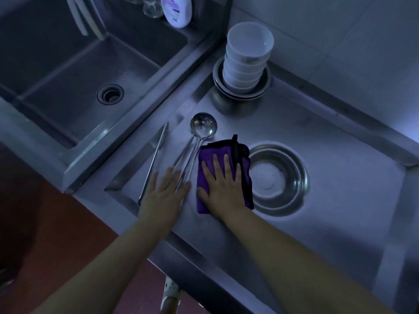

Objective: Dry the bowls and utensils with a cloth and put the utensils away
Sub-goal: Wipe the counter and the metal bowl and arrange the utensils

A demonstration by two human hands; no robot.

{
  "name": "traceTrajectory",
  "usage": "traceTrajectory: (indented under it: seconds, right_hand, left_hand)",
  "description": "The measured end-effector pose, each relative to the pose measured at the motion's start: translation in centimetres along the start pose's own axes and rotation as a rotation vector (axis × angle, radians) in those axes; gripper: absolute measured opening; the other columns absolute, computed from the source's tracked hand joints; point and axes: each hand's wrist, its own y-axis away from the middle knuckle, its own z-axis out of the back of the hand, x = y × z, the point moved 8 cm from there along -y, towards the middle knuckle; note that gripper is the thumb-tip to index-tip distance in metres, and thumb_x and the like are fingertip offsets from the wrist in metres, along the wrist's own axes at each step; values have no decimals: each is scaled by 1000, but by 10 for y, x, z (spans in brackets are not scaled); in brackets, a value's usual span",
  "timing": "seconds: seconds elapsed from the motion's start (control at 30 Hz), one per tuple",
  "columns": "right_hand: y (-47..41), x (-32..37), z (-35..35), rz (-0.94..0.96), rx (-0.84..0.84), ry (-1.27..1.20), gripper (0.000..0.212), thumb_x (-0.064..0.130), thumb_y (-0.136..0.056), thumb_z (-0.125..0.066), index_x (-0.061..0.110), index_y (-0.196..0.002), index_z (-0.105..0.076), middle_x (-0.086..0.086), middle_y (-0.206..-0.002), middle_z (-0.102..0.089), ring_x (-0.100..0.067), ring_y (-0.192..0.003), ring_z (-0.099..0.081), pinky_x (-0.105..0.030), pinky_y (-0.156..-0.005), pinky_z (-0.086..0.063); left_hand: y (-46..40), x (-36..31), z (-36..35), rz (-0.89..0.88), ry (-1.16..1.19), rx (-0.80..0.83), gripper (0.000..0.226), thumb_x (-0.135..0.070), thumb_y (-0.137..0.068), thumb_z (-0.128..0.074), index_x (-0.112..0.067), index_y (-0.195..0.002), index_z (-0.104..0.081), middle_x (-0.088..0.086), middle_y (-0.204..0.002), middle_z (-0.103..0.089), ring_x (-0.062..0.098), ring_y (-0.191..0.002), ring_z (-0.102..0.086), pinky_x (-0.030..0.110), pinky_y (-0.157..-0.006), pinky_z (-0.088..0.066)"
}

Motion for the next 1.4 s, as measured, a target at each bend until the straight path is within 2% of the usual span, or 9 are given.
traceTrajectory:
  seconds: [0.13,0.27,0.57,0.73,0.93,1.03,1.17,1.3,1.4]
  right_hand:
    - [17,10,-4,-9,15,-11,74,57,-92,-29,26,-152,1,-5,-160,12,-31,-144,20,-57,-111,17]
    - [56,44,-14,37,43,-26,72,55,-92,-22,25,-152,5,-3,-154,23,-31,-137,33,-58,-109,21]
    - [110,87,-25,124,127,-202,62,52,-94,-8,30,-152,-2,6,-155,24,-16,-133,42,-43,-107,33]
    - [150,75,-23,89,121,-241,67,59,-88,-14,35,-151,-15,9,-159,8,-16,-140,28,-39,-110,27]
    - [208,49,-23,9,143,-243,67,64,-90,-22,40,-150,-2,10,-156,16,-17,-141,27,-47,-115,17]
    - [243,40,-7,-41,45,-314,79,71,-86,-36,38,-151,-4,-2,-159,5,-26,-146,10,-49,-117,7]
    - [280,47,-8,0,9,-154,88,81,-60,-59,28,-130,-59,1,-134,-57,-16,-120,-57,-40,-100,-47]
    - [282,48,6,-43,-116,-172,60,54,-50,-81,36,-107,-72,12,-112,-69,-6,-98,-66,-25,-85,-54]
    - [283,38,13,-129,-191,-343,49,28,-66,-77,21,-113,-70,-2,-120,-66,-17,-107,-63,-31,-96,-47]
  left_hand:
    - [6,11,-1,-14,-44,-7,54,-30,-96,-37,-27,-148,-21,9,-159,-2,28,-146,7,50,-115,7]
    - [22,13,19,-81,87,-145,41,-20,-78,-70,-16,-119,-65,15,-141,-47,33,-136,-35,51,-111,-24]
    - [66,19,15,-105,154,-235,42,-19,-76,-41,-8,-102,-73,19,-121,-63,39,-118,-55,51,-97,-43]
    - [79,5,17,-166,166,-230,43,-3,-52,-82,-6,-94,-73,22,-116,-64,43,-114,-57,56,-89,-47]
    - [99,-38,23,-342,170,-256,53,-5,-39,-86,-5,-91,-75,19,-110,-69,38,-102,-65,55,-79,-52]
    - [110,-61,27,-441,162,-286,52,-8,-41,-85,-7,-93,-75,16,-109,-70,34,-101,-66,52,-80,-52]
    - [118,-82,25,-520,137,-297,68,-11,-27,-92,-8,-93,-76,16,-105,-71,33,-97,-68,50,-76,-54]
    - [122,-101,23,-615,144,-307,63,-17,-27,-93,-9,-87,-76,14,-100,-72,31,-93,-69,47,-72,-56]
    - [129,-118,18,-693,142,-287,63,-18,-23,-92,-10,-84,-77,9,-93,-74,28,-91,-70,41,-70,-57]
